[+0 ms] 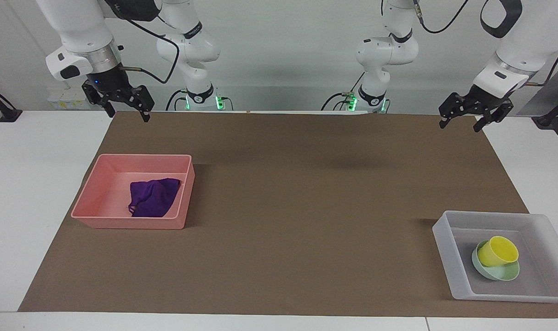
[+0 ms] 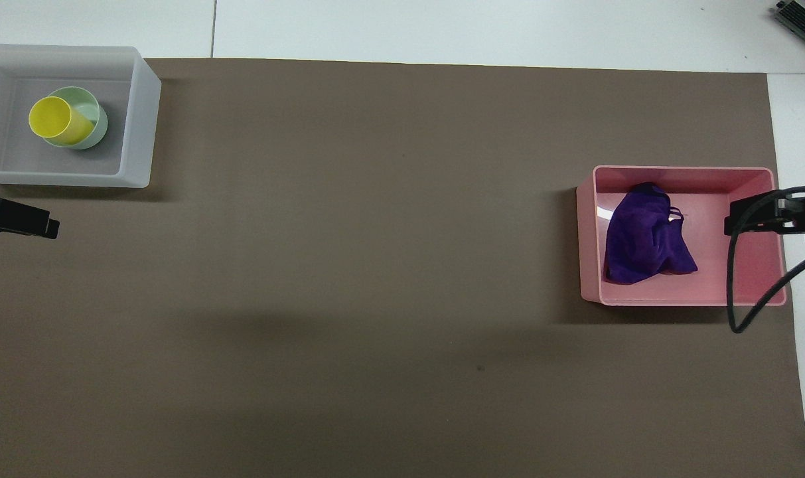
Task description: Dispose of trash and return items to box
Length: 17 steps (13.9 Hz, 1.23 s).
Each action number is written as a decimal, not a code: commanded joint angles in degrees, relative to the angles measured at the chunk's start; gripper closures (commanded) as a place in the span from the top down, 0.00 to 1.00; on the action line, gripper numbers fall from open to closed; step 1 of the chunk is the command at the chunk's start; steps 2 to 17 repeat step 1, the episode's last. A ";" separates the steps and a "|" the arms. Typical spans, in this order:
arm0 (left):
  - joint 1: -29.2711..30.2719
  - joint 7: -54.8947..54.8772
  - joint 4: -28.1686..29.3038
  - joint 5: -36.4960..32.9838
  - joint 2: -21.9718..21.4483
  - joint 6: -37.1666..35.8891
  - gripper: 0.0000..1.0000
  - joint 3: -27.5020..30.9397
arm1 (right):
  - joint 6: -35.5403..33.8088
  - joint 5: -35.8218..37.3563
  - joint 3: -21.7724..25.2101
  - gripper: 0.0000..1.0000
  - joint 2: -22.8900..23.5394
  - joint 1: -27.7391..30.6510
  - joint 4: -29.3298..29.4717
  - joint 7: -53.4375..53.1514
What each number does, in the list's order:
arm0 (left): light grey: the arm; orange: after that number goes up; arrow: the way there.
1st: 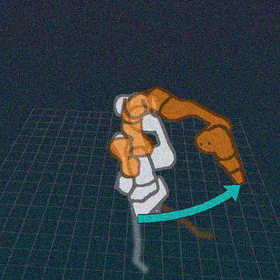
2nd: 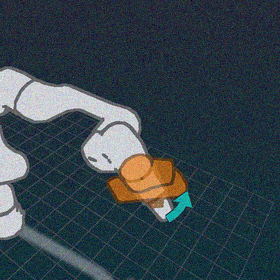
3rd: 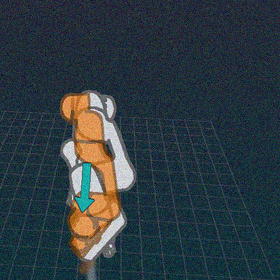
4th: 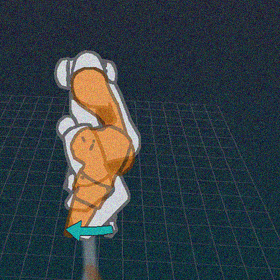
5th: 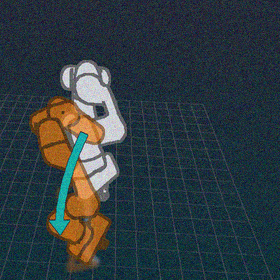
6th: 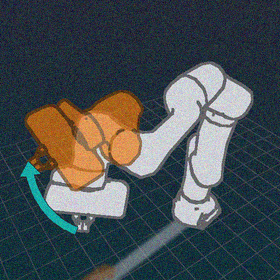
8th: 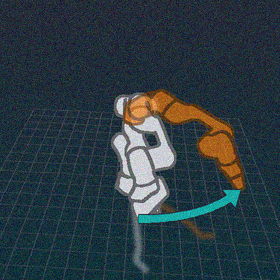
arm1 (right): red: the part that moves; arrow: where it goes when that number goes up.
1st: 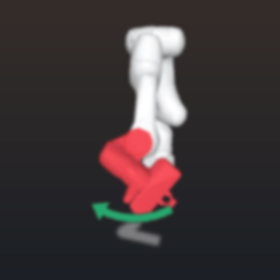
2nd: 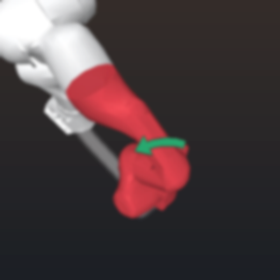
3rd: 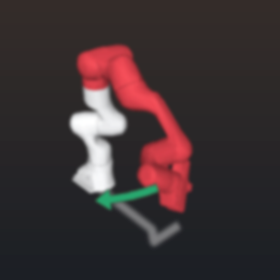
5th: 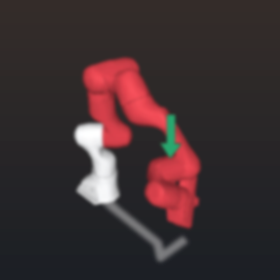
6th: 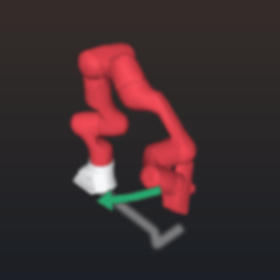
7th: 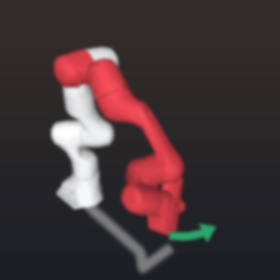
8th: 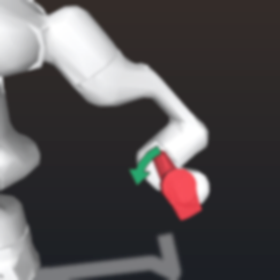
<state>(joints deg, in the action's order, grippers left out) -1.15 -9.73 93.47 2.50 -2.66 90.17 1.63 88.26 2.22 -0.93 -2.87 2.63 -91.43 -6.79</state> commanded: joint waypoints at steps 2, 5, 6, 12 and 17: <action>-0.43 0.94 1.10 -1.44 -1.11 0.27 1.00 0.13 | 1.21 -0.72 -0.21 1.00 -1.53 0.80 -1.83 1.42; -0.43 0.94 1.10 -1.44 -1.11 0.27 1.00 0.13 | 1.21 -0.72 -0.21 1.00 -1.53 0.80 -1.83 1.42; -0.43 0.94 1.10 -1.44 -1.11 0.27 1.00 0.13 | 1.21 -0.72 -0.21 1.00 -1.53 0.80 -1.83 1.42; -0.43 0.94 1.10 -1.44 -1.11 0.27 1.00 0.13 | 1.21 -0.72 -0.21 1.00 -1.53 0.80 -1.83 1.42; -0.43 0.94 1.10 -1.44 -1.11 0.27 1.00 0.13 | 1.21 -0.72 -0.21 1.00 -1.53 0.80 -1.83 1.42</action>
